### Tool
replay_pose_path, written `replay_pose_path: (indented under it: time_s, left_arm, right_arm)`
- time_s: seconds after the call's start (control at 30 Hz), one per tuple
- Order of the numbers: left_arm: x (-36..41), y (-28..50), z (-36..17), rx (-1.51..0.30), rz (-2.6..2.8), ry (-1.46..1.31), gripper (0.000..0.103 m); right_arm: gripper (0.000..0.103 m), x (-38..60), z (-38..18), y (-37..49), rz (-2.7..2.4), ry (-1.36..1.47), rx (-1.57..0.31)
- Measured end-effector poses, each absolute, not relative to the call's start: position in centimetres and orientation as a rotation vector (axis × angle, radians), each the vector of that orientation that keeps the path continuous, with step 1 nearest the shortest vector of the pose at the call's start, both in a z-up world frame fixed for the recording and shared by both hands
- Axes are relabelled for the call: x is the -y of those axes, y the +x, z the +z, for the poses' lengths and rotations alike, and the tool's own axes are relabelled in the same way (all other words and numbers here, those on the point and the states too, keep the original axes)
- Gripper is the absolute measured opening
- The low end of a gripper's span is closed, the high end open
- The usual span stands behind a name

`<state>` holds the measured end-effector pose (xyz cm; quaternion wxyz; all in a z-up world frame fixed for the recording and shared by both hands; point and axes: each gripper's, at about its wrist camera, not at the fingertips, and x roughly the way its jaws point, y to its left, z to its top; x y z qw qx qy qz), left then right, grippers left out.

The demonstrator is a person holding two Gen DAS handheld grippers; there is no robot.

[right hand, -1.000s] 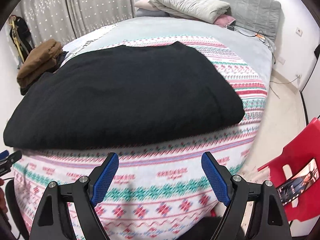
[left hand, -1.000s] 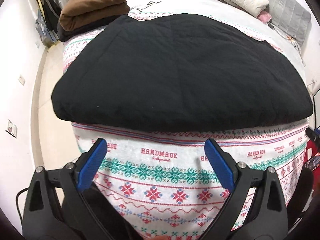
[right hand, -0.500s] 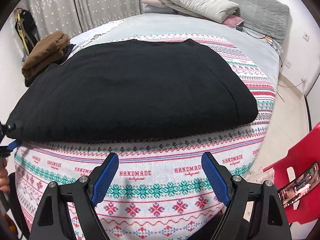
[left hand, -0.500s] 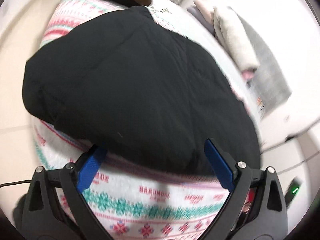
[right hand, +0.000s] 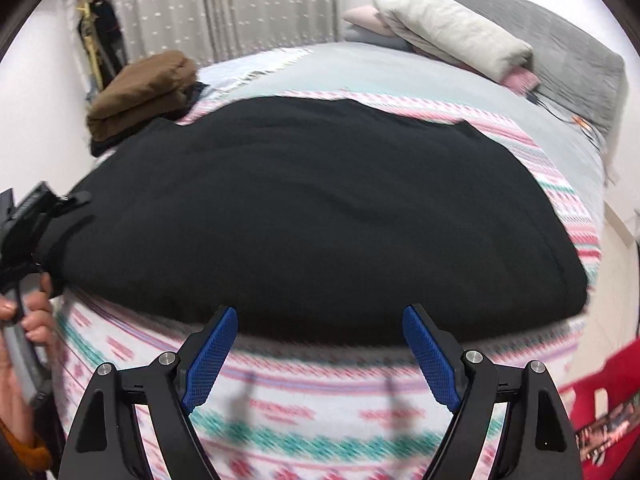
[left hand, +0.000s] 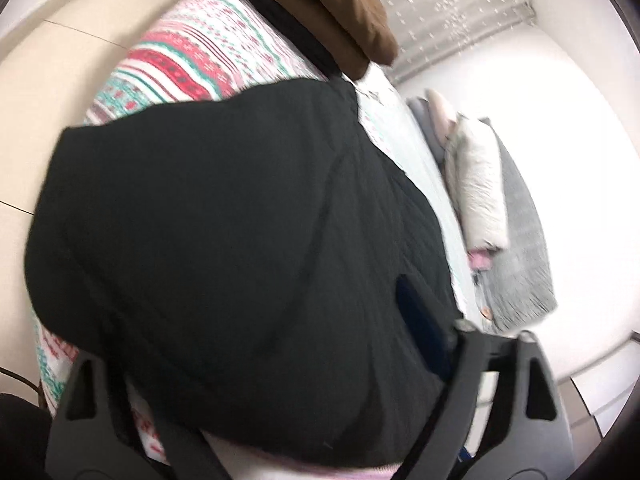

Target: Fold large clothes

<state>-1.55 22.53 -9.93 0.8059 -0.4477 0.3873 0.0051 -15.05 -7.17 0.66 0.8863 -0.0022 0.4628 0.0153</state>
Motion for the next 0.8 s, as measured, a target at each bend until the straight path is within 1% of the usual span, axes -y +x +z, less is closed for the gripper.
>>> replay_pose_path:
  time_s: [0.03, 0.07, 0.1, 0.13, 0.17, 0.2, 0.23, 0.27, 0.3, 0.37, 0.47, 0.57, 0.8]
  left_arm:
    - [-22.6, -1.4, -10.0, -0.833, 0.040, -0.944, 0.054]
    - [-22.9, -1.3, -10.2, -0.835, 0.032, -0.951, 0.050]
    - [-23.1, -1.2, -10.2, -0.830, 0.011, -0.971, 0.040]
    - [-23.1, -1.3, -9.9, -0.821, -0.006, -0.976, 0.034]
    - [-23.2, -1.5, -9.4, -0.808, -0.017, -0.958, 0.033]
    - [-22.9, -1.7, -8.5, -0.785, -0.026, -0.920, 0.030]
    - [-22.8, -1.8, -7.8, -0.765, -0.034, -0.889, 0.028]
    - [-22.2, -1.9, -6.4, -0.731, -0.051, -0.848, 0.028]
    - [-21.8, -1.8, -5.5, -0.708, -0.068, -0.826, 0.028]
    - [-20.9, -1.5, -3.4, -0.661, -0.112, -0.783, 0.027]
    - [-18.1, -1.3, 0.3, -0.584, -0.204, -0.695, 0.027]
    - [-14.9, -1.0, 3.1, -0.539, -0.278, -0.622, 0.027]
    - [-7.1, -1.0, 7.3, -0.497, -0.444, -0.456, 0.027]
  right_arm:
    - [0.086, 6.6, 0.7, -14.5, 0.053, -0.002, -0.950]
    - [0.086, 6.2, 0.8, -14.1, 0.065, 0.001, -0.939]
    - [0.085, 5.8, 0.9, -13.6, 0.075, 0.004, -0.927]
    - [0.085, 5.6, 0.9, -13.2, 0.083, 0.007, -0.913]
    - [0.080, 5.4, 0.9, -12.8, 0.087, 0.014, -0.897]
    - [0.065, 5.4, 0.9, -12.4, 0.084, 0.024, -0.883]
    - [0.055, 5.5, 0.8, -12.2, 0.080, 0.033, -0.877]
    - [0.039, 5.7, 0.5, -11.6, 0.093, 0.057, -0.873]
    - [0.031, 5.8, 0.2, -11.3, 0.115, 0.083, -0.877]
    - [0.024, 5.8, -0.7, -10.7, 0.155, 0.117, -0.902]
    - [0.023, 5.6, -1.9, -10.1, 0.186, 0.094, -0.936]
    - [0.023, 6.4, -2.3, -10.0, 0.223, 0.129, -0.937]
    - [0.024, 9.8, -1.8, -10.6, 0.253, 0.283, -0.914]
